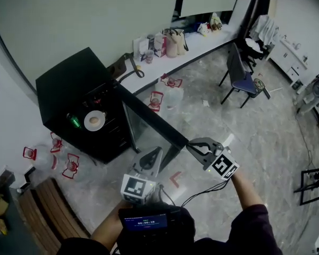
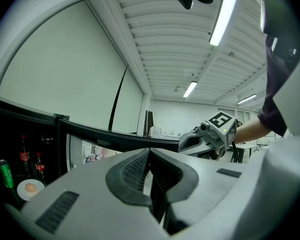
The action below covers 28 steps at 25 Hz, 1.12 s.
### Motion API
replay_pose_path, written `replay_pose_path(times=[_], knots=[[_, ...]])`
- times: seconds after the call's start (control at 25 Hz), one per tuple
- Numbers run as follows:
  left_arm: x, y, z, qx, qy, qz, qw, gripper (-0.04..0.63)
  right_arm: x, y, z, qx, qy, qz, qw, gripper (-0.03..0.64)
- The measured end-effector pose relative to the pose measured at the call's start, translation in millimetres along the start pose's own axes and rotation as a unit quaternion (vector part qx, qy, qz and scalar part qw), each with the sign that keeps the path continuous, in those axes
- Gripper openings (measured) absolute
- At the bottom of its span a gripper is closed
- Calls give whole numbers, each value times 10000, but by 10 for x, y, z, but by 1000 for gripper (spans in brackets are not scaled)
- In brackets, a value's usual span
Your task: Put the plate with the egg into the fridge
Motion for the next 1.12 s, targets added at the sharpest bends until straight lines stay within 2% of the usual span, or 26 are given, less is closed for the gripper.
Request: replay_pose_path(times=[0.24,0.48,0.64,0.84,1.0,1.12], knots=[[279,206,91,142,-448,-102,9988,9,-66,-245,-415,613,-645,408,9952,9],[790,412,-106,481,-1172,-54,9919,9,-355,-674,-970,845,-1364,1194,9798,9],[1238,544,-479,795,-1839,-10,9797,9,-678,-1023,-1311,834,-1739,1625,9677,9],[1728,712,-1098,665,-2596,137,9633,9,-1141,-1556,-1688,834,-2036,1990,9550,9],[2041,760,-1565,708,-2907,138,9541,8,-1532,-1915,-1890,864,-2077,1961,9544,9],[2217,796,-1877,630,-2972,138,9526,8,-1786,-2179,-1996,777,-2033,2013,9550,9]])
Point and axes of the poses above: the fingertips, and each gripper's own axes: x backward along the fingers, z to its right, y out of its underside, the point moved 4 cm from there along x, backward along the fingers, and after that the axes turned 14 degrees about -z, right-handed, at the moved point
